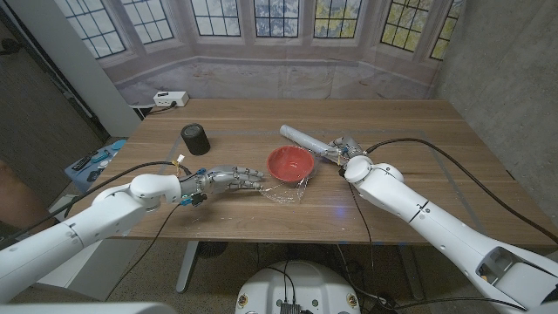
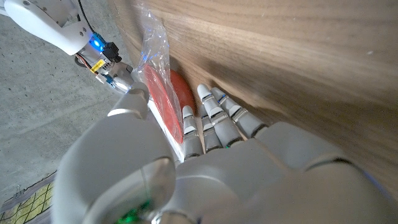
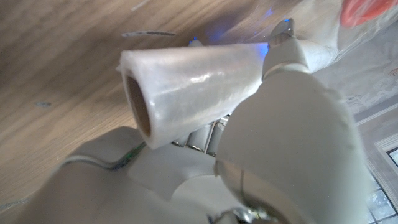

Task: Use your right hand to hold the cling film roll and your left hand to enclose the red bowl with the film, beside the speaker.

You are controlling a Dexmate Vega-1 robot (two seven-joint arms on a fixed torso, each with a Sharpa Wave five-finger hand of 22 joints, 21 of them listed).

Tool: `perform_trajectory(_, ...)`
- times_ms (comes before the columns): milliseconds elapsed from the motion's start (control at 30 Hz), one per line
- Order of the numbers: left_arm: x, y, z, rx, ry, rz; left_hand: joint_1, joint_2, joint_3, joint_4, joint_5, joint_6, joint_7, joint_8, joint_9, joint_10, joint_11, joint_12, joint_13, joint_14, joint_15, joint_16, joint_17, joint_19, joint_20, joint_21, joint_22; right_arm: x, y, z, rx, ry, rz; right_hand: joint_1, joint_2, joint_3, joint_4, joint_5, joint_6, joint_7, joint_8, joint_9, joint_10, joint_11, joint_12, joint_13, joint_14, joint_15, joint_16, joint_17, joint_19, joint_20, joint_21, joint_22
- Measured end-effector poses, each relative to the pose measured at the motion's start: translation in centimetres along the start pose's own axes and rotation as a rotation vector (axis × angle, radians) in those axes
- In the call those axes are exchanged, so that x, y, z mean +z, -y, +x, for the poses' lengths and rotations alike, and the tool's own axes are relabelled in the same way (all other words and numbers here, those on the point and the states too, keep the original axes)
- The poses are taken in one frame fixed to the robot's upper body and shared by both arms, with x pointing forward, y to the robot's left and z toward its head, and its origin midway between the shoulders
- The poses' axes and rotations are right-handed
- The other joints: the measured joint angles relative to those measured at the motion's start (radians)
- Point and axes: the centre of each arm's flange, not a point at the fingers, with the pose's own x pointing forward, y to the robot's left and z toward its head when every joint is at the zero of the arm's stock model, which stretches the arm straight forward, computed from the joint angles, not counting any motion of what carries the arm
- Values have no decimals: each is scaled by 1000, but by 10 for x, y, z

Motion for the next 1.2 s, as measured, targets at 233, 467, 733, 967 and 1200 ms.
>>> perform_trajectory(233,-2,-1,-1,15,-2,8,0,0,-10,-2,0,-19,-5,0,-7,-23,-1,0,-14,-9,-9,0,-10,-5,-5,0,1,5,3,-1,-8,14,-2,0,0,0,0,0,0,0,0,-1,0,0,0,-3,0,0,-7,4,0,0,0,0)
perform_trajectory(467,-2,-2,-1,26,0,21,0,0,-18,-2,0,-19,-5,0,-9,-23,-1,0,-20,-9,-9,0,-16,-5,-5,0,1,10,6,-1,-17,28,-8,0,0,0,0,0,0,0,0,0,0,0,0,-5,0,0,-7,5,0,0,0,0)
perform_trajectory(733,-2,-3,2,33,5,27,0,0,-21,-4,0,-19,-5,6,-11,-23,-1,0,-27,-9,-9,8,-17,-5,-6,0,1,12,9,-2,-24,35,-12,1,-1,0,0,0,0,0,0,0,0,0,-1,-5,0,0,-7,4,0,0,4,-2)
perform_trajectory(967,-1,-4,4,36,8,37,0,0,-17,-8,0,-16,-9,9,-14,-23,-1,8,-36,-9,-9,8,-22,-5,-6,0,1,14,11,-1,-28,41,-11,0,0,0,0,0,0,0,-2,0,2,-2,-4,-6,0,0,-7,4,0,0,4,-2)
perform_trajectory(1200,0,-4,7,39,8,44,4,-4,-8,-23,0,-16,-9,14,-18,-22,-2,12,-47,-9,-9,16,-27,-5,-6,0,2,13,11,2,-26,41,-10,-1,1,0,0,0,0,0,-4,0,2,-2,-7,-5,0,0,-7,4,0,0,4,-2)
